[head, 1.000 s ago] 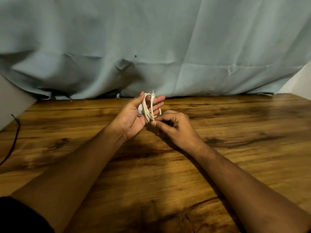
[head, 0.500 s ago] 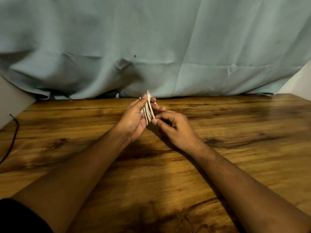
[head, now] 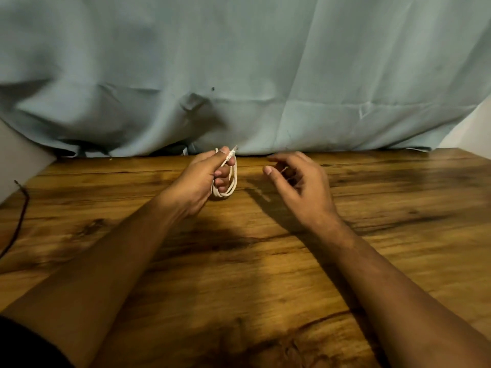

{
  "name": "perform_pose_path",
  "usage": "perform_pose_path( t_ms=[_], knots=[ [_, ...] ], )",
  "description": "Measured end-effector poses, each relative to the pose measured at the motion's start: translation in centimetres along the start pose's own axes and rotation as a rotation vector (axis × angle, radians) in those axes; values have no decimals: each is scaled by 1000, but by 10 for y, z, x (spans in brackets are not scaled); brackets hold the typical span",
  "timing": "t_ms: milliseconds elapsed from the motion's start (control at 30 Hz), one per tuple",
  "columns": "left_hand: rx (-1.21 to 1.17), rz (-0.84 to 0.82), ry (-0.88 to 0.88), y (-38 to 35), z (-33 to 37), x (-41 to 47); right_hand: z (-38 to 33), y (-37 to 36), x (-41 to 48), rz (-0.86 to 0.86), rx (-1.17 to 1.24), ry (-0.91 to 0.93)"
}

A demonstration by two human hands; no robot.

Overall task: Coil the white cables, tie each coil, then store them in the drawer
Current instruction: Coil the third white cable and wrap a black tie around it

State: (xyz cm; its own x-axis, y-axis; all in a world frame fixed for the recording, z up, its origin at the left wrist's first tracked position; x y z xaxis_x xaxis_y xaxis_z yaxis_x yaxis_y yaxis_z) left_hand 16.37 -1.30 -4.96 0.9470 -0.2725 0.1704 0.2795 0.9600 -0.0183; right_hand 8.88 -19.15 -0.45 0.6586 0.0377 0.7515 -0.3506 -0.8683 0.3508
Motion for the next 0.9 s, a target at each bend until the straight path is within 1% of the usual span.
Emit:
perform_pose_path(
  t_ms=[133, 200, 333, 467, 567, 633, 800, 900],
  knots=[
    [52, -95, 55, -17, -2, -3, -11, -21, -5, -196, -108, 44],
    [103, -100, 96, -22, -5, -7, -16, -33, -8, -284, -181, 62],
    [175, -100, 155, -35, -8, -14, -17, -52, -15, -412, -193, 66],
    [245, -203, 186, -41, -17, -18, -14, -55, -17, -448, -221, 72],
    [223, -284, 200, -43, -19, -19, -14, -57, -19, -464, -229, 69],
    [216, -309, 192, -45, -18, -21, -13, -57, -18, -456, -248, 55],
    [326, -257, 46, -39, -8, -19, -6, -58, -17, -452, -307, 35],
    [349, -171, 45, -35, -10, -15, -5, -57, -15, -427, -329, 34]
  ],
)
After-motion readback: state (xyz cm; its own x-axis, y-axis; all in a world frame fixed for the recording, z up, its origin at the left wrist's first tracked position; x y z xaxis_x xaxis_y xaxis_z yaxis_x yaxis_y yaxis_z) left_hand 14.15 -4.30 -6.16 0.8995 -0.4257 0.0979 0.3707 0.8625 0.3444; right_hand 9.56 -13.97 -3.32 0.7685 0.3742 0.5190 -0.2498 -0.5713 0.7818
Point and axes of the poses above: each hand's wrist, its own x-axis towards the middle knuckle, its own y-axis out of the back of the hand, z = x × y, the point moved 10 cm from there along x, towards the middle knuckle, and after that the axes turned 11 degrees about x, right-handed, at the moved point
